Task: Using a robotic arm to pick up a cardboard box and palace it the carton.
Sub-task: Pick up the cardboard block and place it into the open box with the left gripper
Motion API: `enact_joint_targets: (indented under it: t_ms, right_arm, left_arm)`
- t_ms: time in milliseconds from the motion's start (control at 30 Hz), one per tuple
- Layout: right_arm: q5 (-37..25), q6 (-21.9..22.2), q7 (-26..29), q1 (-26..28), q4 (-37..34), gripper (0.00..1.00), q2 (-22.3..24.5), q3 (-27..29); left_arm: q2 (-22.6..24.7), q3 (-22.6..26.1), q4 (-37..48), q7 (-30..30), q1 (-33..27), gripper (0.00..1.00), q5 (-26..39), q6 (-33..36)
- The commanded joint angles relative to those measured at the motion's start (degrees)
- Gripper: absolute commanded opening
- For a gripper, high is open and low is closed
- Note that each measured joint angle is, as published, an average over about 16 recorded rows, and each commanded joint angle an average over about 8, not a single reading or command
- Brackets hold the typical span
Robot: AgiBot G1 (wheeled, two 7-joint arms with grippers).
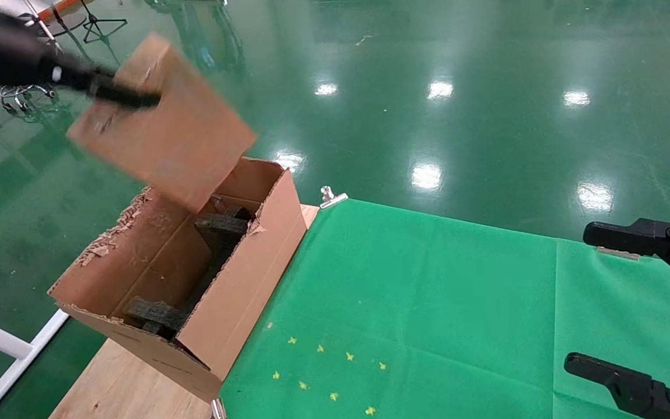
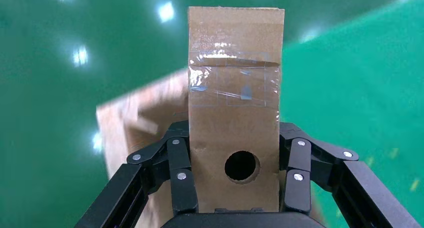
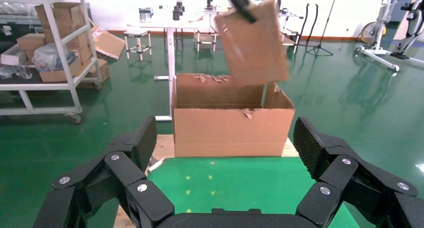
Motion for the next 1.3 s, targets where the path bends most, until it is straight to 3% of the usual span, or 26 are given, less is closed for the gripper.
enact_joint_targets:
  t_ms: [33,233,600,1300]
  right_arm:
    - [0.0,0.0,0.0,0.0,0.0,1.0,0.0,0.0]
    - [0.0,0.0,0.0,0.0,0.0,1.0,0.0,0.0]
    - [0.01,0.0,0.0,0.0,0.0,1.0,0.0,-0.01]
    - [0.01,0.01,-0.01,0.0,0.0,1.0,0.01,-0.02]
  left_arm:
    - [-0.27,1.66,3.33,3.77,-0.52,0.0,1.44,0.22]
    - [1.17,3.82,12.94,9.48,2.1,0.0,3.64,-4.52]
    - [5.36,5.32,23.97,11.79,7.2,0.0,6.39,-16.97]
    - [12.11,4.96,30.97,2.84,16.97,0.0,5.96,-34.93]
